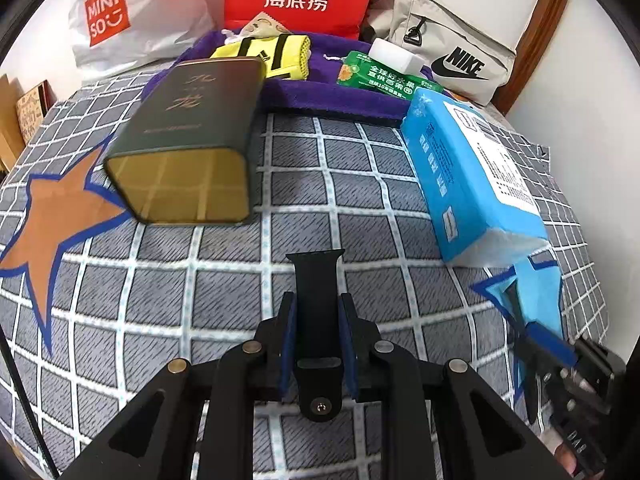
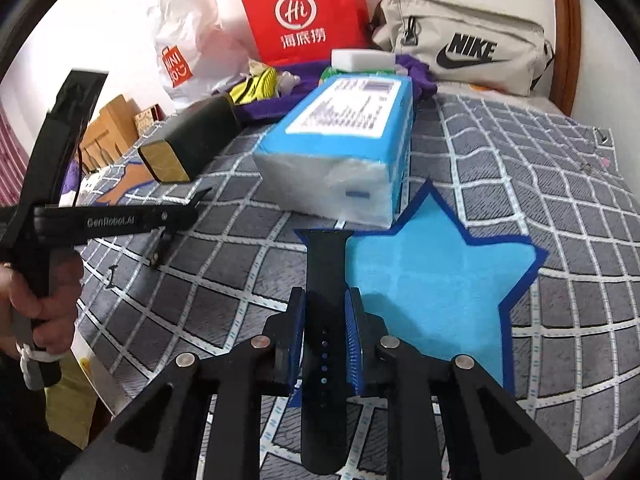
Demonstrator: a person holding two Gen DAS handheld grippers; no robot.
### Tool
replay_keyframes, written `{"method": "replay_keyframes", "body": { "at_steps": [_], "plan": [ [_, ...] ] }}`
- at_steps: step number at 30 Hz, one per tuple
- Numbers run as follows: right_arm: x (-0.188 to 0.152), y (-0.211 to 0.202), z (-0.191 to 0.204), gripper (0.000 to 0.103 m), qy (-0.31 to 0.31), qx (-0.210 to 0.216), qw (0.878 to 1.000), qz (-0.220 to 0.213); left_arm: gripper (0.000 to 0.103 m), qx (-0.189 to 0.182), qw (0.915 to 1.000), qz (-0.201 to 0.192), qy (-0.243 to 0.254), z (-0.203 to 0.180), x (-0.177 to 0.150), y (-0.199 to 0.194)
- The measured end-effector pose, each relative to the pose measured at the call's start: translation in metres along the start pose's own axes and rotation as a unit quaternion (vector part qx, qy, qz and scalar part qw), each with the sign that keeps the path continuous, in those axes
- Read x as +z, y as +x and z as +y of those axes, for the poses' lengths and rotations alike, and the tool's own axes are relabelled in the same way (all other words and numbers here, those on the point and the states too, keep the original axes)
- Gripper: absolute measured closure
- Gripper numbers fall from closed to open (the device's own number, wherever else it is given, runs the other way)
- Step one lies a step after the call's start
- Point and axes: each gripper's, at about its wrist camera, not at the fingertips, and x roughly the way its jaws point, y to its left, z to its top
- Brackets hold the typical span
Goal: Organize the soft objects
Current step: 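Lift the watch strap with the right gripper toward the purple towel, then carry the strap over the purple towel and lower it beside the sponge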
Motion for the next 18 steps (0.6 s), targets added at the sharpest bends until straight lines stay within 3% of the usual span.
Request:
{"method": "replay_keyframes", "body": {
  "at_steps": [18],
  "plan": [
    [0.021, -0.035, 0.02, 0.083, -0.001, -0.012, 1.0, -0.028, 0.083, 0.007, 0.9981, -0.051, -0.033, 0.045, 0.0, -0.057]
  ]
}}
